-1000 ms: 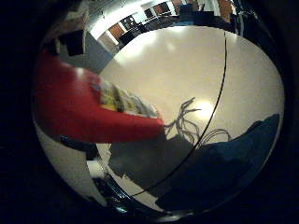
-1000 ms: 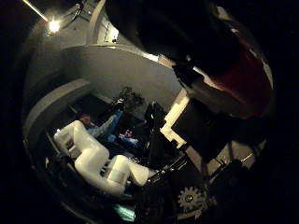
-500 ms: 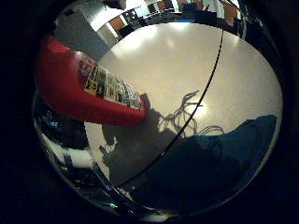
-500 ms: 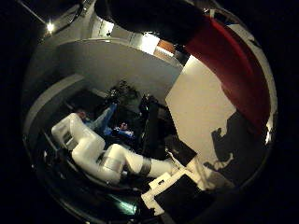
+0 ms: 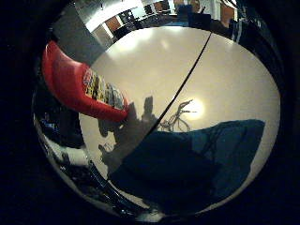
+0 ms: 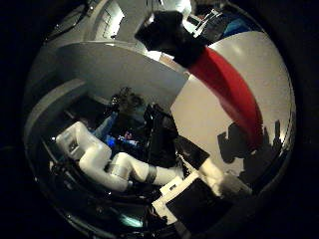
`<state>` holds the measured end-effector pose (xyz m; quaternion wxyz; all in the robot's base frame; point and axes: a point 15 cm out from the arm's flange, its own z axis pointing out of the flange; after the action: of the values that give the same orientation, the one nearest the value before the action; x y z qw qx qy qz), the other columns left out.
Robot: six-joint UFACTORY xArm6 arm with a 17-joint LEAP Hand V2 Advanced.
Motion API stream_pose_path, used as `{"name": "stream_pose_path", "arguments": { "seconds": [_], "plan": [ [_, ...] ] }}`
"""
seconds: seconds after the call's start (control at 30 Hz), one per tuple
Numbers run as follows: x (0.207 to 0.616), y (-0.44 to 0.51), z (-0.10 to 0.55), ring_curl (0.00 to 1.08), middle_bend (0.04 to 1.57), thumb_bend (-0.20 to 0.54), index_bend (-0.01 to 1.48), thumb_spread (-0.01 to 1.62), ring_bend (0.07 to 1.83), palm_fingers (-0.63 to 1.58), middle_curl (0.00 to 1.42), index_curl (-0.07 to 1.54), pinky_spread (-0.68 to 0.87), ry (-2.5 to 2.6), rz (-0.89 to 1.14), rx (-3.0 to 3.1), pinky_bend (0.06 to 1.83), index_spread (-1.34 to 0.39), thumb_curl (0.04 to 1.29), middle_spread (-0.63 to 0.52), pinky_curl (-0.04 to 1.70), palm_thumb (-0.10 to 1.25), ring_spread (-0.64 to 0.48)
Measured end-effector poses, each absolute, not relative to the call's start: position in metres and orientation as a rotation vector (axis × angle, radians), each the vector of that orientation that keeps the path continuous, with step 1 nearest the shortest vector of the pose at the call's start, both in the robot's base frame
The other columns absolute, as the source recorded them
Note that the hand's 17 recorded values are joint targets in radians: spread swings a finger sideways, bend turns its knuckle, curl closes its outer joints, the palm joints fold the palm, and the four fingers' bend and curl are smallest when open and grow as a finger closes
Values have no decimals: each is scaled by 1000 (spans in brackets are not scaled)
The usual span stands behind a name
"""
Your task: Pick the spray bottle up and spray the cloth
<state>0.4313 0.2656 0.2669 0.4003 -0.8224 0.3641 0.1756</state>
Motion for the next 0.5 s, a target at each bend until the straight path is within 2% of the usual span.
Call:
{"name": "stream_pose_path", "arguments": {
  "seconds": [0.5],
  "plan": [
    [408,201,328,249,196,-26,161,989,453,151,326,296,360,926,334,-2184,445,-213,344,143,323,673,185]
  ]
}}
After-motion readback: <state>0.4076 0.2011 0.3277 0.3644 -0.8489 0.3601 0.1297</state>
